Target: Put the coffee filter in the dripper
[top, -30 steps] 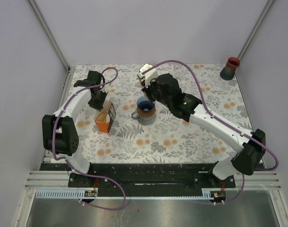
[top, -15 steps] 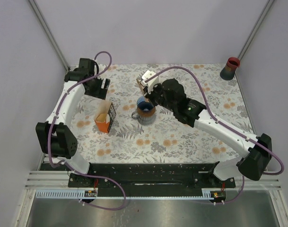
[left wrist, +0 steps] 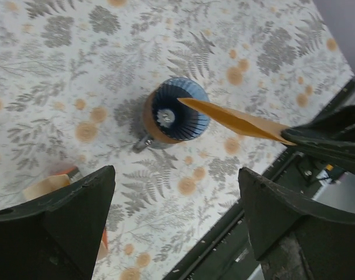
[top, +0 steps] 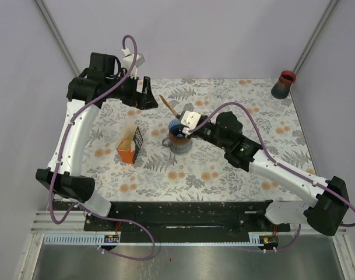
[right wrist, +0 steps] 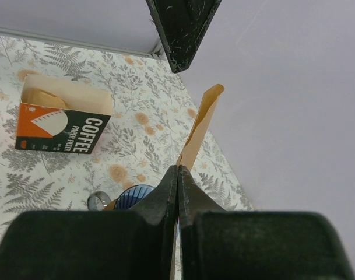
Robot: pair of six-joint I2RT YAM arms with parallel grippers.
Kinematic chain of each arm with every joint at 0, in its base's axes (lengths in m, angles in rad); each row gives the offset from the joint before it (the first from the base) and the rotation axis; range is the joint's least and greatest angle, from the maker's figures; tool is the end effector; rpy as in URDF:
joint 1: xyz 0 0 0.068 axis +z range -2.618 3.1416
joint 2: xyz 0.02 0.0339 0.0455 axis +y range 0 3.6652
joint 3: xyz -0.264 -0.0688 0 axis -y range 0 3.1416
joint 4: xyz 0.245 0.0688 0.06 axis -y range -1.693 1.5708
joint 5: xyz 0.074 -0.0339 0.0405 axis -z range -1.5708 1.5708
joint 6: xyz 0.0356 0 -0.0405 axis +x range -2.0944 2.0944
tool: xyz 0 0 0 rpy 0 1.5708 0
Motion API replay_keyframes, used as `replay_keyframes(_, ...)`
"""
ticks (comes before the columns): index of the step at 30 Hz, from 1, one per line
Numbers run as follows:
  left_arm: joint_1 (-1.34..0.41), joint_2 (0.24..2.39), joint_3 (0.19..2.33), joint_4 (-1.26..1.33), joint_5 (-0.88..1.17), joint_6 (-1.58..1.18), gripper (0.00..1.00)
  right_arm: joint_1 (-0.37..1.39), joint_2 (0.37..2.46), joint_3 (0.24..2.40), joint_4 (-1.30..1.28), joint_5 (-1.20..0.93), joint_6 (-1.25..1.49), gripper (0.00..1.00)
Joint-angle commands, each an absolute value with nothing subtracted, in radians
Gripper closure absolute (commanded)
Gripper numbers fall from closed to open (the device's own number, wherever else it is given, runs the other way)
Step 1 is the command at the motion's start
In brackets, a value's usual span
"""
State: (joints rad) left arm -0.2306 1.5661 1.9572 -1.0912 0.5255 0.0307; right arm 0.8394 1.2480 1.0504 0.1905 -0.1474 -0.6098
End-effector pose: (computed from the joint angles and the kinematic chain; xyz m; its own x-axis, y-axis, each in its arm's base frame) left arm 0.2904 -0.0865 0.4588 -0.6094 0.1704 -0.7743 0.5902 0.7496 -0.2996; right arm 0.1948 0.2249 0.3738 0.4739 -0.3201 -0.8203 -0.6866 0.4490 -0.5718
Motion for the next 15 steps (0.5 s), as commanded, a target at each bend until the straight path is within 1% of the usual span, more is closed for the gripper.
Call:
replay_keyframes(1, -0.235, 1.557, 1.997, -1.109, 0.696, -0.049, 0.10, 0.836, 1.218, 1.019, 0.396, -0.172, -0.742, 1.00)
replay_keyframes(4, -0.238, 1.554, 1.988, -1.077, 0.726, -0.106, 0.10, 0.842, 1.220, 1.015, 0.425, -0.161, -0.759, 1.00)
replay_keyframes(6, -0.238, 1.554, 1.973, -1.039, 0.727, -0.146, 0.13, 0.844, 1.221, 1.020, 0.426, -0.160, -0.768, 1.00)
replay_keyframes(10, -0.238, 1.560, 1.938, -0.970, 0.771, -0.241, 0.25, 0.851, 1.233, 1.031, 0.410, -0.161, -0.772, 1.00)
replay_keyframes(15, -0.238, 1.540, 1.891, -0.871, 0.816, -0.333, 0.29, 0.857, 1.241, 1.029, 0.403, -0.152, -0.775, 1.00)
